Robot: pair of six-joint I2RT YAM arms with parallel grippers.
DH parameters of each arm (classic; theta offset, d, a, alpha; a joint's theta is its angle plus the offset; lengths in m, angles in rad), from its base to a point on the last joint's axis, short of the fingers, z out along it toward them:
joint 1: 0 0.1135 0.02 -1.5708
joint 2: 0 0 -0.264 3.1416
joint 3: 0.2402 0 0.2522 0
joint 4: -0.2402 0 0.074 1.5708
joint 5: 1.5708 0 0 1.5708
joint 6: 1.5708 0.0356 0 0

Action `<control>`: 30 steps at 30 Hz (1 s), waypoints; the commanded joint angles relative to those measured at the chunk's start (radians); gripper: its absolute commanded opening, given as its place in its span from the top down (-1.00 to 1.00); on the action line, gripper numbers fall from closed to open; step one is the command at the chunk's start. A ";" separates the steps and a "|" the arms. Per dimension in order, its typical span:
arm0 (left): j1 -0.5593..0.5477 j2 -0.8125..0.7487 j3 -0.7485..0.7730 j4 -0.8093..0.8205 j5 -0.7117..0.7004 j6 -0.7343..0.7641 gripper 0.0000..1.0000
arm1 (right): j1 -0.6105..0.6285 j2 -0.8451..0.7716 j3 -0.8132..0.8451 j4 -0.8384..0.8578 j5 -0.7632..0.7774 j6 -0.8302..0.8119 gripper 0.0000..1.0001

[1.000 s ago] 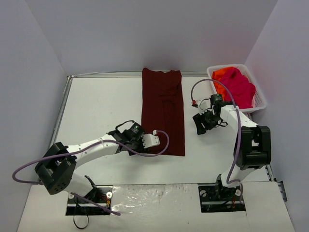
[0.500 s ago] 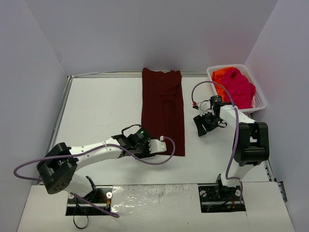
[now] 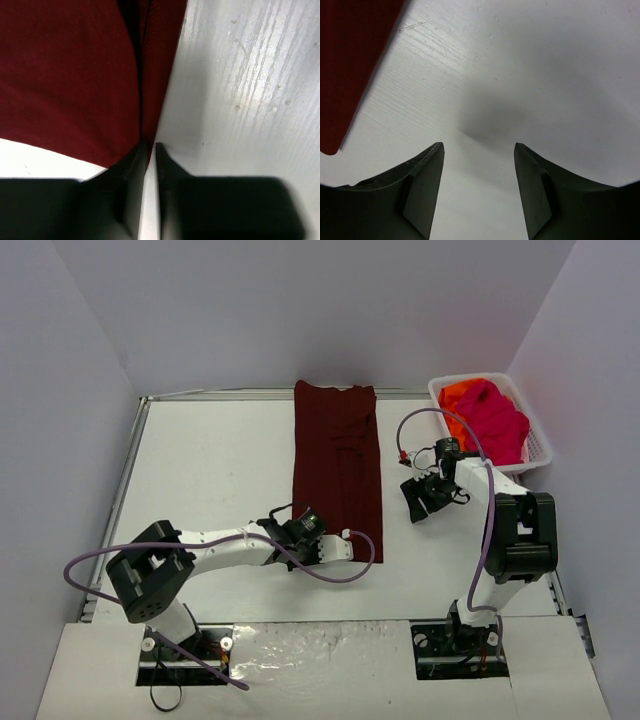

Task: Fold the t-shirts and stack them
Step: Grab the bottom of the folded rectangular tshirt with both arms

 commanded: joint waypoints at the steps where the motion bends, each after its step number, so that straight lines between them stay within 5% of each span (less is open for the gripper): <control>1: -0.004 -0.004 -0.004 -0.066 -0.013 -0.003 0.89 | -0.007 -0.018 -0.008 -0.030 0.004 0.000 -0.08; 10: -0.002 -0.045 0.006 -0.094 0.030 0.000 0.95 | -0.005 -0.083 0.027 -0.057 -0.051 -0.007 -0.08; 20: 0.151 -0.076 0.124 -0.170 0.302 -0.023 0.95 | -0.007 -0.343 0.038 -0.060 -0.261 -0.127 -0.26; 27: 0.151 -0.095 0.154 -0.183 0.211 0.032 0.94 | -0.007 -0.375 -0.039 -0.050 -0.186 -0.179 -0.35; 30: 0.124 -0.096 0.128 -0.189 0.155 0.054 0.75 | -0.005 -0.345 -0.065 -0.042 -0.188 -0.177 -0.41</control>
